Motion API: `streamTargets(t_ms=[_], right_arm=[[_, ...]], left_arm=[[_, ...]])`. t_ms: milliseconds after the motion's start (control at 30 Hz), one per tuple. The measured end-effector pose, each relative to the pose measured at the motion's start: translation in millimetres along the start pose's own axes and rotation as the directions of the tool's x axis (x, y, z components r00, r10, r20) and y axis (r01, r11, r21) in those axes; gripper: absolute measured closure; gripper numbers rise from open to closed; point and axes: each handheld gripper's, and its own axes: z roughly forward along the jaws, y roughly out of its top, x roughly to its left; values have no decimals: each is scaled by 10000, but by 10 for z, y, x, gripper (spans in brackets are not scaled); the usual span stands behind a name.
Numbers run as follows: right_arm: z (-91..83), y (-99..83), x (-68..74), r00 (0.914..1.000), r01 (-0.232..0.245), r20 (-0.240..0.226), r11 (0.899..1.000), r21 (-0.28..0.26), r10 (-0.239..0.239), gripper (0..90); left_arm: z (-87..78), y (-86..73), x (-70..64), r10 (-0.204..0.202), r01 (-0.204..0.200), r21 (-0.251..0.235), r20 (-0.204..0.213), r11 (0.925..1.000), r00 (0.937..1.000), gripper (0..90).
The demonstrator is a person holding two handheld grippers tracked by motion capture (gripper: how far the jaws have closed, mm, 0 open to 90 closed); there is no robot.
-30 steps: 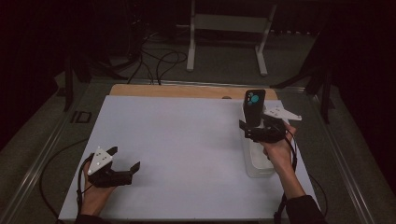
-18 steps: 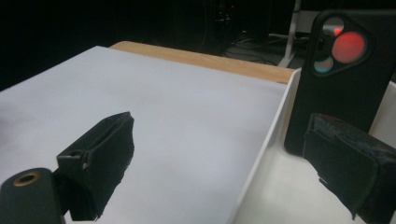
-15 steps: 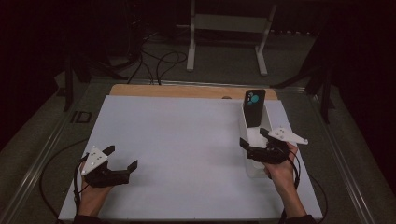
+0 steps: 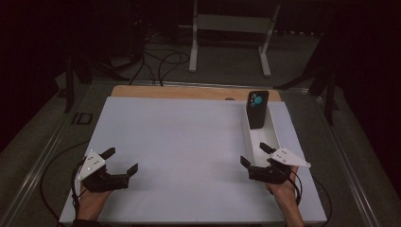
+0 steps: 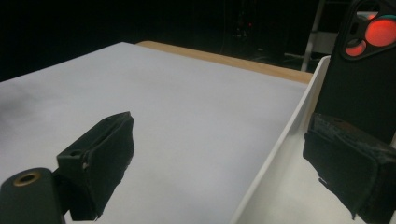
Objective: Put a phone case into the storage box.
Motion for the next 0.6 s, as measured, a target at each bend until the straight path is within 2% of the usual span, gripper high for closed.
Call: streamTargets(t_ms=[167, 333, 600], right_arm=[[-84, -57, 12, 10000, -88, -33, 9997, -230, 87, 89], [-98, -80, 26, 10000, 92, 14, 9997, -235, -92, 89], [-116, -97, 27, 9998, 182, 1, 9995, -242, -182, 89]], left_arm=[[5, -13, -19, 146, -146, -61, 53, 9999, 9999, 0], [34, -21, -50, 299, -300, 67, 93, 9995, 9995, 0], [72, -36, -59, 268, -269, 185, 100, 9995, 9996, 0]])
